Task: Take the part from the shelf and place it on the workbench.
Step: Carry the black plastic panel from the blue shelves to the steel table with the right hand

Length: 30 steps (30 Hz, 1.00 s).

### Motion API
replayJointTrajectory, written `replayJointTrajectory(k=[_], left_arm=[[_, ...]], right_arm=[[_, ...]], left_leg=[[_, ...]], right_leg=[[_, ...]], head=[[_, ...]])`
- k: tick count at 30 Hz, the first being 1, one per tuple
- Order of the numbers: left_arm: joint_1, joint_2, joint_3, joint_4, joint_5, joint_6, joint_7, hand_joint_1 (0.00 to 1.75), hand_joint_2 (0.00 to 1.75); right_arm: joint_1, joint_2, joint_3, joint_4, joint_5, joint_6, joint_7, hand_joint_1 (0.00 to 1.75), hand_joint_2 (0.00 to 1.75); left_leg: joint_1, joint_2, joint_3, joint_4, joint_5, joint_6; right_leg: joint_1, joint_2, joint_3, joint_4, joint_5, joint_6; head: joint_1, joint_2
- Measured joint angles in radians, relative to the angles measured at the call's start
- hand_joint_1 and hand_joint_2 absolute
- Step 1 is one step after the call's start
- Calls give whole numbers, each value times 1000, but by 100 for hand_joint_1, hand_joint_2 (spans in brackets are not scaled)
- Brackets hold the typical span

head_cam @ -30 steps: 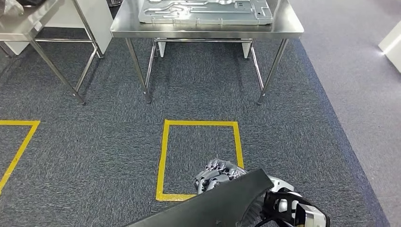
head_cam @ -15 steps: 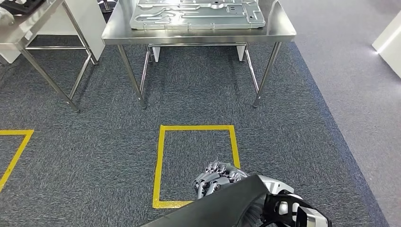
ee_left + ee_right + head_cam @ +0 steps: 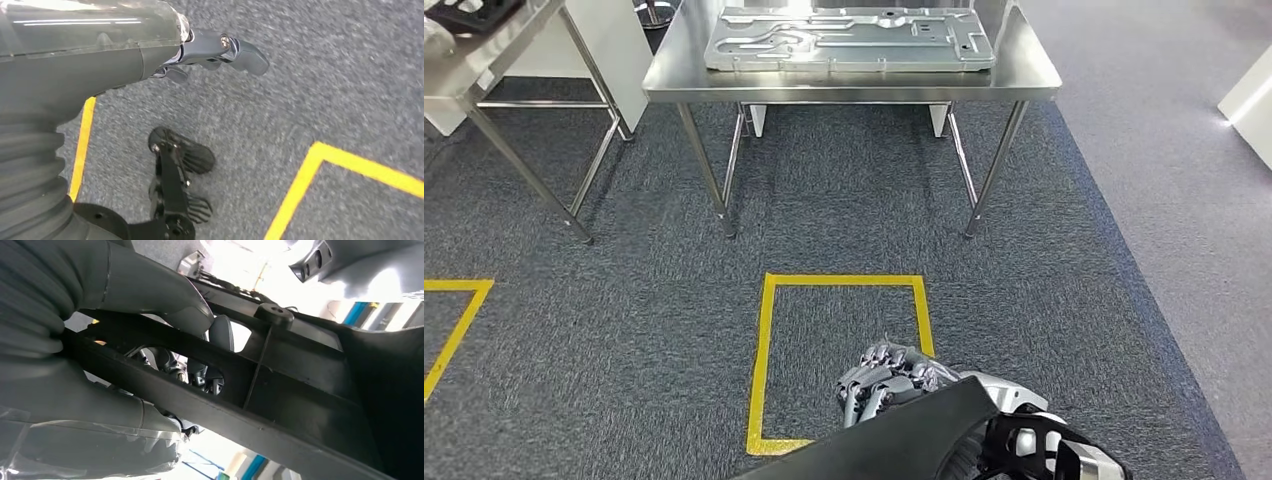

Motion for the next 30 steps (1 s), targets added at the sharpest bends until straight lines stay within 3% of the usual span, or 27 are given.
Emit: replayJointTrajectory(k=[3,5,6,8,9,10,11,13,14,16,20,21,24,25,26,27,29,30], left_arm=[[-3,1,0,0,2,2,-1,0,175],[-5,1,0,0,5,4,-2,0,175],[-6,1,0,0,6,5,-2,0,175],[-4,1,0,0,6,6,-2,0,175],[-2,1,0,0,6,7,-2,0,175],[1,2,0,0,6,7,-2,0,175],[3,2,0,0,7,7,-3,0,175],[5,3,0,0,7,7,-3,0,175],[6,4,0,0,7,7,-4,0,175],[5,6,0,0,7,6,-5,0,175],[6,7,1,0,7,1,-8,0,175],[5,7,1,0,6,-1,-9,0,175],[5,7,0,0,6,-4,-12,0,175],[5,7,0,0,6,-5,-12,0,175],[7,7,0,0,6,-5,-13,0,175],[7,7,0,0,5,-5,-13,0,175],[7,7,0,0,5,-5,-13,0,175],[6,7,0,0,5,-5,-13,0,175]], right_arm=[[3,-1,-1,-2,0,-4,-5,164,175],[3,-1,-2,-3,0,-6,-12,164,175],[3,-1,-2,-4,0,-6,-15,164,175],[4,-1,-2,-4,0,-6,-17,164,175],[5,-1,-2,-4,0,-6,-17,164,175],[6,-1,-2,-3,0,-6,-17,164,175],[7,-1,-2,-3,0,-5,-18,164,175],[7,-2,-2,-3,0,-4,-18,164,175],[7,-2,-2,-3,0,-4,-18,164,175],[8,-2,-2,-3,1,-3,-18,164,175],[10,-2,-3,-7,1,-4,-17,164,175],[9,-2,-3,-9,1,-4,-17,164,175],[14,-3,-4,-10,1,-5,-17,164,175],[17,-3,-4,-10,2,-6,-17,164,175],[19,-4,-4,-10,2,-7,-17,164,175],[20,-4,-4,-10,3,-8,-17,164,175],[23,-5,-4,-10,5,-10,-17,164,175],[24,-5,-4,-9,6,-10,-17,164,175]], left_leg=[[-1,4,12,-9,-12,-18],[2,5,5,27,-31,-26],[3,5,-19,78,-51,-28],[3,4,-104,218,-97,-29],[3,4,-145,273,-105,-29],[3,4,-172,293,-91,-27],[2,4,-181,275,-56,-24],[-1,3,-154,157,41,-12],[-5,3,-135,99,73,-4],[-14,2,-113,42,83,8],[-12,-2,-79,11,65,28],[-10,-3,-66,5,60,32],[-8,-3,-39,0,40,35],[-7,-4,-29,0,32,34],[-6,-5,-18,0,23,31],[-4,-5,-4,0,13,28],[-2,-5,25,0,-9,19],[-1,-6,34,-1,-18,13]], right_leg=[[3,5,11,-17,-18,-19],[0,6,28,-24,-25,-33],[0,6,37,-27,-31,-39],[5,6,52,-28,-45,-48],[8,7,60,-27,-53,-50],[10,9,71,-27,-61,-51],[13,10,84,-27,-71,-52],[16,13,112,-28,-92,-50],[18,13,121,-27,-101,-46],[16,15,128,-26,-112,-36],[12,13,125,10,-113,-13],[11,12,103,50,-125,-8],[1,10,-21,216,-181,6],[-2,9,-54,243,-185,9],[-4,8,-70,236,-169,12],[-7,6,-68,196,-134,15],[-9,1,-37,74,-40,17],[-6,-2,-25,31,-20,13]], head=[[-2,0],[-5,0],[-6,0],[-8,0],[-8,0],[-8,0],[-8,0],[-8,0],[-6,0],[-4,0],[-1,0],[1,0],[4,0],[4,0],[4,0],[4,0],[4,0],[5,0]])
